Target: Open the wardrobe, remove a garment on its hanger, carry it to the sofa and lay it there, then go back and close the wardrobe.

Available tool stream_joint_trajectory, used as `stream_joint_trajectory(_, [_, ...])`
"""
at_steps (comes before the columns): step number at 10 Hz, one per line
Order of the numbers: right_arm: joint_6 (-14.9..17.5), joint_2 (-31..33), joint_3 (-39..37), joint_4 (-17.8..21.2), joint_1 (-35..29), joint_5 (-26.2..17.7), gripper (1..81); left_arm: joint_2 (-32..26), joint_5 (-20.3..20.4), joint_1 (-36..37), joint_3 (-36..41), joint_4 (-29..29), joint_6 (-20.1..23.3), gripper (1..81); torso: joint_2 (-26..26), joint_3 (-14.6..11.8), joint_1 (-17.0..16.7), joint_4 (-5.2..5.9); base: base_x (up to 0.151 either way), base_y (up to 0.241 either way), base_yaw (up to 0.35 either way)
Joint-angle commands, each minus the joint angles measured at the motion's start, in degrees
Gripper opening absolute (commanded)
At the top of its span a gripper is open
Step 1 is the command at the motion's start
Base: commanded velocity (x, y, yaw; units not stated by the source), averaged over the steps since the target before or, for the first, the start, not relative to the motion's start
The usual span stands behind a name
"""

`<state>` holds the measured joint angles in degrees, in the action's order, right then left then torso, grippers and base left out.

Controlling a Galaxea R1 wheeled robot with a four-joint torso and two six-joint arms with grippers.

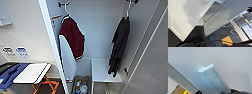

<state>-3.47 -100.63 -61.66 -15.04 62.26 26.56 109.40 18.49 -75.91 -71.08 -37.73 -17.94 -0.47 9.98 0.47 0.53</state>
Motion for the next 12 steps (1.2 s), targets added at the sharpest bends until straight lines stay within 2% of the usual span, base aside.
stream_joint_trajectory(1, [-3.6, 3.3, -5.8, -0.2, 7.4, -7.7, 81.1, 4.7, 8.7, -4.4, -12.9, -1.4, -0.9, 81.1, 0.0, 0.0, 0.0, 0.0, 0.0, 0.0, 0.0])
stream_joint_trajectory(3, [-7.9, 0.5, -12.2, -0.2, 10.4, -7.2, 81.1, 8.4, 8.5, -4.5, -18.5, -2.0, -3.1, 81.1, 0.0, 0.0, 0.0, 0.02, 0.0, 0.0, 0.0])
stream_joint_trajectory(5, [-10.2, -3.1, -18.0, 0.1, 13.6, -4.3, 81.1, 11.2, 8.0, -4.9, -22.0, -1.4, -3.2, 81.1, -0.1, 0.0, -0.2, 0.02, 0.0, 0.0, 0.0])
stream_joint_trajectory(6, [-12.0, -5.7, -21.2, 0.1, 14.5, -4.3, 81.1, 13.7, 7.3, -4.9, -24.8, -1.3, -4.3, 81.1, -0.1, 0.0, -0.2, 0.02, 0.0, 0.0, 0.0])
stream_joint_trajectory(7, [-13.8, -8.8, -24.5, 0.1, 15.6, -5.0, 81.1, 16.4, 5.5, -4.8, -28.3, -1.4, -7.2, 81.1, -0.1, 0.0, -0.2, 0.02, 0.0, 0.0, 0.0])
stream_joint_trajectory(8, [-15.4, -13.0, -28.0, -0.1, 16.7, -6.3, 81.1, 18.8, 5.4, -4.8, -32.0, -1.6, -10.2, 81.1, -0.1, 0.0, -0.2, 0.02, 0.0, 0.0, 0.0])
stream_joint_trajectory(10, [-16.7, -21.6, -35.2, -0.2, 19.0, -7.0, 81.1, 22.3, 2.1, -4.6, -37.6, -2.1, -14.2, 81.1, -0.1, -0.1, -0.2, 0.02, 0.0, 0.0, 0.0])
stream_joint_trajectory(12, [-17.6, -27.5, -39.3, -0.1, 20.7, -7.4, 81.1, 26.0, 1.2, -4.6, -41.8, -2.0, -14.5, 81.1, -0.1, -0.1, -0.2, 0.02, 0.0, 0.0, 0.0])
